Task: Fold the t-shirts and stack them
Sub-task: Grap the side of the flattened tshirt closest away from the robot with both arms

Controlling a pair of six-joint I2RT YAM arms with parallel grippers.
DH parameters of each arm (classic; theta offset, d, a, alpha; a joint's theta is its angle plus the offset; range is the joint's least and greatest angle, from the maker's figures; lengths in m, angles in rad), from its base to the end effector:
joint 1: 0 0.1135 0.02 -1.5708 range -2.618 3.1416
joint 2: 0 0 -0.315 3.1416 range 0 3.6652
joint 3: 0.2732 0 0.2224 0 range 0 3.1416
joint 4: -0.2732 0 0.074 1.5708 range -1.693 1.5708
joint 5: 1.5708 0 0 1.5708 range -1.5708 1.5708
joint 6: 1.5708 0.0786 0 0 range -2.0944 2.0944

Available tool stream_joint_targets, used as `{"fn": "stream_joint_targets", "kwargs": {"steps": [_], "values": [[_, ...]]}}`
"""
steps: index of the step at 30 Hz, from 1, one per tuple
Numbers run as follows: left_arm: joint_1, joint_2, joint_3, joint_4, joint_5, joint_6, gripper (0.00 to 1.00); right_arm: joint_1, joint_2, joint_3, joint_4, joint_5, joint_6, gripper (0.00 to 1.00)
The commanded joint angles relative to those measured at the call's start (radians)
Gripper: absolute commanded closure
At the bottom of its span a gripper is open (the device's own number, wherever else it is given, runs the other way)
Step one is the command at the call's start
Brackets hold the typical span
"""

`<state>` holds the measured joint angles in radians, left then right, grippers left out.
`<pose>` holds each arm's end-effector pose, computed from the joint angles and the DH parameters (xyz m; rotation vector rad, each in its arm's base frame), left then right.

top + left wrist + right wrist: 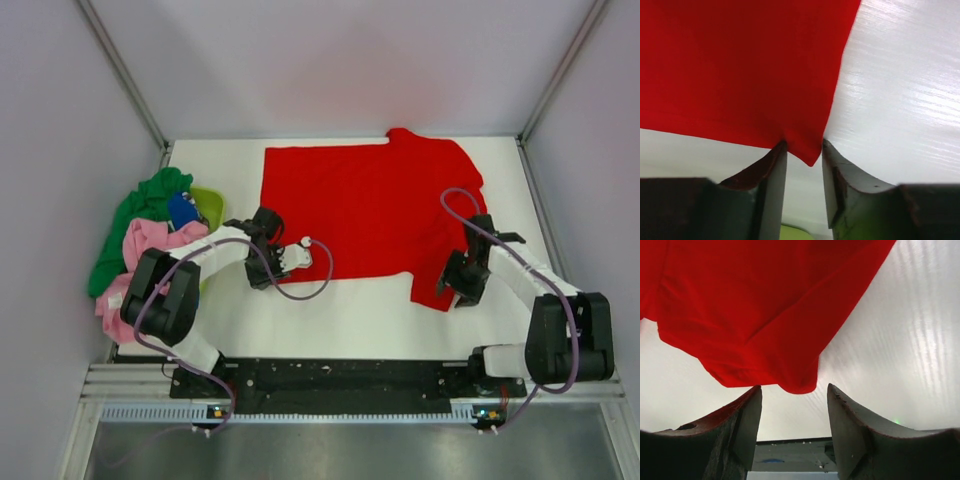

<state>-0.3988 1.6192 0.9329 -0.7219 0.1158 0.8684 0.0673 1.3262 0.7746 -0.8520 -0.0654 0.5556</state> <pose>0.2393 -0.1107 0.1888 1.7606 2.3729 -0.1106 0.1822 0.0174 0.2077 0.7167 2.9108 0.1703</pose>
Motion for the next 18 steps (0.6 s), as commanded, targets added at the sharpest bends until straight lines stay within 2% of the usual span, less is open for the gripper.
{"fn": "stream_joint_targets", "kwargs": {"steps": [1,3,6,7,13,18], "values": [[0.005,0.016,-0.032,0.061,-0.001,-0.009,0.65,0.017,-0.033,-0.070,0.139,-0.111,0.089,0.48],[0.003,0.010,-0.035,0.065,-0.007,-0.019,0.70,0.017,-0.018,-0.089,0.160,-0.103,0.096,0.62],[0.005,0.002,-0.043,0.079,-0.028,-0.035,0.97,0.016,-0.056,-0.093,0.146,-0.041,0.102,0.99],[0.006,-0.002,-0.043,0.081,-0.040,-0.049,1.00,0.016,-0.085,-0.093,0.142,-0.027,0.107,1.00],[0.018,-0.085,0.003,0.050,-0.085,-0.124,1.00,0.016,-0.219,-0.048,0.111,0.007,0.103,1.00],[0.017,-0.032,0.168,0.006,-0.087,-0.161,1.00,-0.004,-0.118,0.185,0.119,0.056,0.058,1.00]]}}
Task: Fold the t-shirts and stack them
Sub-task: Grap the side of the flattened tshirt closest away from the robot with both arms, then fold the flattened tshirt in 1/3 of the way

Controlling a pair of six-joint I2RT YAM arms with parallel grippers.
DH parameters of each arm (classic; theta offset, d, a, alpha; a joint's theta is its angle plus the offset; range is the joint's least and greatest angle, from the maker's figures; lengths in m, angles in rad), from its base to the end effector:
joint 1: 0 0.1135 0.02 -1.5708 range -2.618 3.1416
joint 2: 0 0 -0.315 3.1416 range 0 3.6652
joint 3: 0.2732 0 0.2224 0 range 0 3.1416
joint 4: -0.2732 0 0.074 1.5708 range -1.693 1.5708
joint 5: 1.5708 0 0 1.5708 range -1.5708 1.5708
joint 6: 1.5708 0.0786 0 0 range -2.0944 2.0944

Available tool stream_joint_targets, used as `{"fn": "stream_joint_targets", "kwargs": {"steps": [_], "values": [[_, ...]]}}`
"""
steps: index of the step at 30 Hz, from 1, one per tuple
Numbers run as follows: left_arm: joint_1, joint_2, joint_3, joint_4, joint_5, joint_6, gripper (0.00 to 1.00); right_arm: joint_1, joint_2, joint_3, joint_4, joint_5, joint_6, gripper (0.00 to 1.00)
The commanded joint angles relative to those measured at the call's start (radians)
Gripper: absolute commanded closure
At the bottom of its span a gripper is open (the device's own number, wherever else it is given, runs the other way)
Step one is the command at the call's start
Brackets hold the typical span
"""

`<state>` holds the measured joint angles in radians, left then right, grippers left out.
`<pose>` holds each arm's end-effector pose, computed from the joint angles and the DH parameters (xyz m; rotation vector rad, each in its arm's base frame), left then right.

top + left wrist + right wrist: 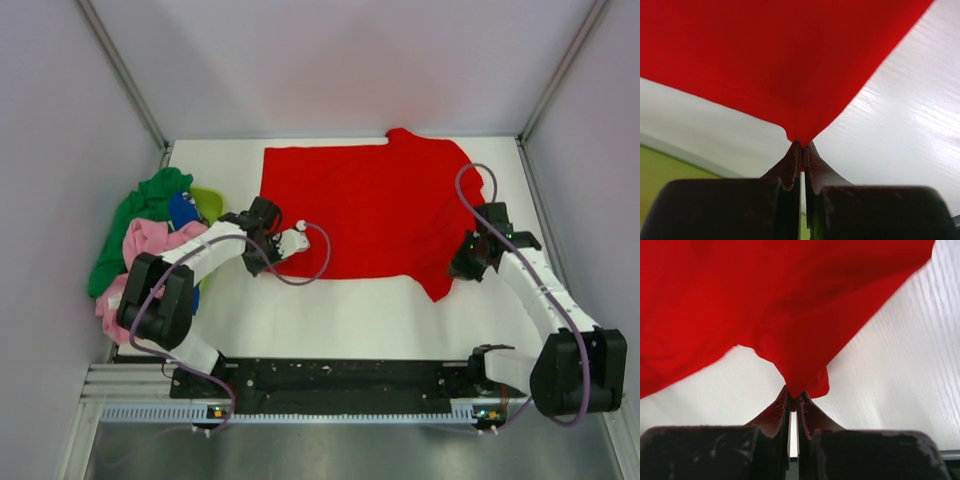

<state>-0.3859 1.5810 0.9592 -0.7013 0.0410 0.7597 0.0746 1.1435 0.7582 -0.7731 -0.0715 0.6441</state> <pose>0.2486 -0.1045 0.2046 1.5729 2.4252 0.0086 0.1707 0.0184 0.2357 0.7570 2.6597 0.2960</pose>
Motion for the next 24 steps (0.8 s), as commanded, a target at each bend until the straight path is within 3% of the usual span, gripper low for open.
{"fn": "stream_joint_targets", "kwargs": {"steps": [1,5,14,24], "values": [[0.004,0.025,0.182,-0.024,-0.019,-0.063,1.00,-0.019,0.099,0.246,0.052,0.067,-0.040,1.00],[0.010,0.112,0.335,-0.021,-0.076,-0.112,1.00,-0.050,0.261,0.430,0.133,0.133,-0.076,1.00],[0.048,0.330,0.607,0.023,-0.217,-0.168,1.00,-0.070,0.665,0.777,0.182,0.079,-0.162,1.00],[0.088,0.473,0.746,0.043,-0.300,-0.180,1.00,-0.070,0.834,0.952,0.186,0.093,-0.245,1.00]]}}
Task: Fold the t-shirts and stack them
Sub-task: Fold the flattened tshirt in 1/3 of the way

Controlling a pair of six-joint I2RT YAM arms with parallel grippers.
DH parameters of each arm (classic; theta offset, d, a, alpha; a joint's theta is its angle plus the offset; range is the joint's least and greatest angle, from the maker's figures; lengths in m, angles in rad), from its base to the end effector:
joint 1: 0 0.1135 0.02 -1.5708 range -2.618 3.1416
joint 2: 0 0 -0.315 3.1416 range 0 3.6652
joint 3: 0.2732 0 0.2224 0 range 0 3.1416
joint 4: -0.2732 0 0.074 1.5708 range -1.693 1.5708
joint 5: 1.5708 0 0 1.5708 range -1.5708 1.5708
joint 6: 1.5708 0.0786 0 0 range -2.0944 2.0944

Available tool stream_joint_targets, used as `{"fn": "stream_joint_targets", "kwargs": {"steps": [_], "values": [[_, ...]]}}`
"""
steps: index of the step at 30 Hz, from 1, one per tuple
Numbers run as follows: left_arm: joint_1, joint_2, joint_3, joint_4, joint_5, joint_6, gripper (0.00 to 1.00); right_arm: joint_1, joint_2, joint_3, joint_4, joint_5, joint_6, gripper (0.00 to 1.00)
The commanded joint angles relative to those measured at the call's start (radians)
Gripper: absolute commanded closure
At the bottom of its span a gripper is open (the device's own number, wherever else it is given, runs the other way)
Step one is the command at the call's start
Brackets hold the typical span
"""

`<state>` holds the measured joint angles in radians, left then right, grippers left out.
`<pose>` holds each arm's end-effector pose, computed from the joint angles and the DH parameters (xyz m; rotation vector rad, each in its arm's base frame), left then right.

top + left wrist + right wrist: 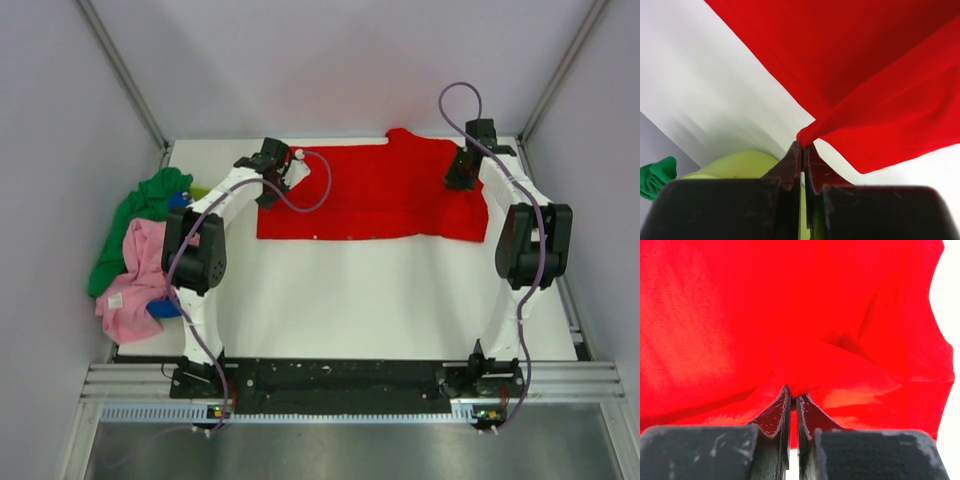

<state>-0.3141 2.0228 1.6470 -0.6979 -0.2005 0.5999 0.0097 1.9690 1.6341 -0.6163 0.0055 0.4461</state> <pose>0.4336 -0.1244 0.2413 1.1109 2.4128 0.3603 0.4527 0.0040 0.2659 0.5501 2.4707 0.1763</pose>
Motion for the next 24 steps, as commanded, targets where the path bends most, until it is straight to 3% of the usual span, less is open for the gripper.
{"fn": "stream_joint_targets", "kwargs": {"steps": [1,21,23,24], "values": [[0.018,0.042,0.066,0.041,-0.060,-0.020,1.00,-0.005,0.010,0.082,0.029,0.020,-0.047,1.00],[0.024,0.180,0.203,0.164,-0.183,0.032,1.00,-0.040,0.221,0.325,0.030,-0.010,-0.004,1.00],[0.027,0.206,0.241,0.160,-0.186,0.034,0.88,-0.040,0.258,0.378,0.029,0.017,-0.010,1.00],[0.030,0.221,0.267,0.153,-0.180,0.029,0.82,-0.042,0.278,0.416,0.024,0.024,-0.012,0.94]]}}
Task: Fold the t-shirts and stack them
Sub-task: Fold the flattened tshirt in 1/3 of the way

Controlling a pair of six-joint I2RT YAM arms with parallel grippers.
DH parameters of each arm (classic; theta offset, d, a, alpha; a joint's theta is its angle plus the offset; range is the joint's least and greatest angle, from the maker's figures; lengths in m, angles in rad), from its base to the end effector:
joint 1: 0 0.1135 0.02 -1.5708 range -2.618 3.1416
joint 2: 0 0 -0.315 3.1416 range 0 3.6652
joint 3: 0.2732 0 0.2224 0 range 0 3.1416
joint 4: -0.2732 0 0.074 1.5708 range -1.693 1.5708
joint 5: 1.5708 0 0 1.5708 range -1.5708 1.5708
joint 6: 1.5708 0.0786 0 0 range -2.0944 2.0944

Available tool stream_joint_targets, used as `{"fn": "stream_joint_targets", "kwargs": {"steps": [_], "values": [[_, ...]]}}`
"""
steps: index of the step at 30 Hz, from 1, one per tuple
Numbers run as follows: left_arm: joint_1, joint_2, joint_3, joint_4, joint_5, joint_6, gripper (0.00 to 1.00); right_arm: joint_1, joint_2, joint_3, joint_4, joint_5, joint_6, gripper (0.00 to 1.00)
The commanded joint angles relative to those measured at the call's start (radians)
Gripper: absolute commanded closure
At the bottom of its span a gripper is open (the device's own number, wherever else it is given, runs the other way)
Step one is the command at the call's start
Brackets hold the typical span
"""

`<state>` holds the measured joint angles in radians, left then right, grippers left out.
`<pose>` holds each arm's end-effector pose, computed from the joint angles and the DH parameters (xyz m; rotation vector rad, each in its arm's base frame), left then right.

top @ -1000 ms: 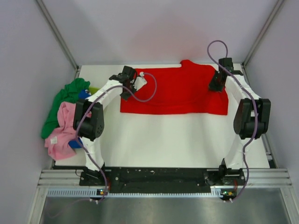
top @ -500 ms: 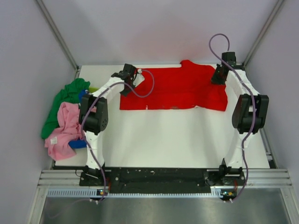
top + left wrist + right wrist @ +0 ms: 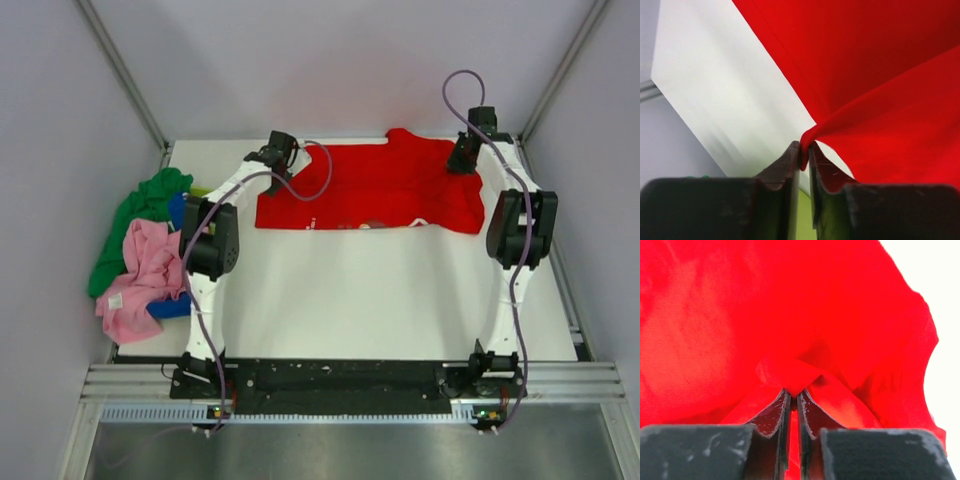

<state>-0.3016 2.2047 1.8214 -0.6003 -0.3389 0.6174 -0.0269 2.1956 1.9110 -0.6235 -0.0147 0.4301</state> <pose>0.4944 -0.1265 0.2195 1.0169 2.3536 0.5543 0.5204 -0.0128 0.2462 0.5576 2.4253 0.1893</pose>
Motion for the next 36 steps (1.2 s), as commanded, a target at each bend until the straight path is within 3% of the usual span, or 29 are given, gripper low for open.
{"fn": "stream_joint_targets", "kwargs": {"steps": [1,2,3,6,9,13,16,21,23,25,26,28,29,30,36], "values": [[0.024,0.058,0.128,0.044,-0.034,0.004,0.74,-0.008,0.067,0.164,0.019,0.054,0.002,0.74],[0.030,0.075,0.168,0.012,-0.028,-0.011,0.64,-0.013,0.082,0.196,-0.004,0.058,0.007,0.55],[0.039,0.096,0.224,-0.024,-0.025,-0.028,0.55,-0.019,0.085,0.226,-0.046,0.055,0.009,0.46],[0.067,0.089,0.323,-0.124,0.027,-0.064,0.34,-0.036,0.021,0.212,-0.140,0.070,-0.023,0.35],[0.065,-0.070,0.146,-0.102,0.160,-0.006,0.30,-0.044,-0.132,0.036,-0.162,0.174,-0.065,0.26],[0.045,-0.273,-0.170,-0.046,0.397,0.189,0.28,-0.062,-0.267,-0.202,-0.160,0.124,-0.087,0.26],[0.024,-0.324,-0.319,-0.016,0.440,0.318,0.24,-0.073,-0.284,-0.320,-0.153,0.056,-0.088,0.29],[0.004,-0.240,-0.303,-0.062,0.374,0.332,0.24,-0.074,-0.235,-0.383,-0.130,0.140,-0.096,0.40],[0.002,-0.203,-0.283,-0.073,0.367,0.328,0.26,-0.074,-0.206,-0.377,-0.116,0.124,-0.109,0.49],[-0.001,-0.177,-0.281,-0.069,0.360,0.329,0.30,-0.077,-0.183,-0.368,-0.111,0.127,-0.114,0.63],[-0.001,-0.168,-0.281,-0.069,0.354,0.329,0.37,-0.080,-0.181,-0.365,-0.110,0.130,-0.113,0.74],[-0.002,-0.157,-0.286,-0.056,0.350,0.321,0.69,-0.093,-0.189,-0.362,-0.111,0.165,-0.108,0.97],[-0.001,-0.158,-0.300,-0.046,0.307,0.321,0.92,-0.099,-0.197,-0.357,-0.113,0.200,-0.111,1.00],[-0.001,-0.161,-0.312,-0.030,0.293,0.320,1.00,-0.108,-0.203,-0.351,-0.113,0.225,-0.119,1.00],[-0.001,-0.163,-0.344,-0.024,0.267,0.343,1.00,-0.183,-0.162,-0.267,-0.116,0.205,-0.128,1.00]]}}
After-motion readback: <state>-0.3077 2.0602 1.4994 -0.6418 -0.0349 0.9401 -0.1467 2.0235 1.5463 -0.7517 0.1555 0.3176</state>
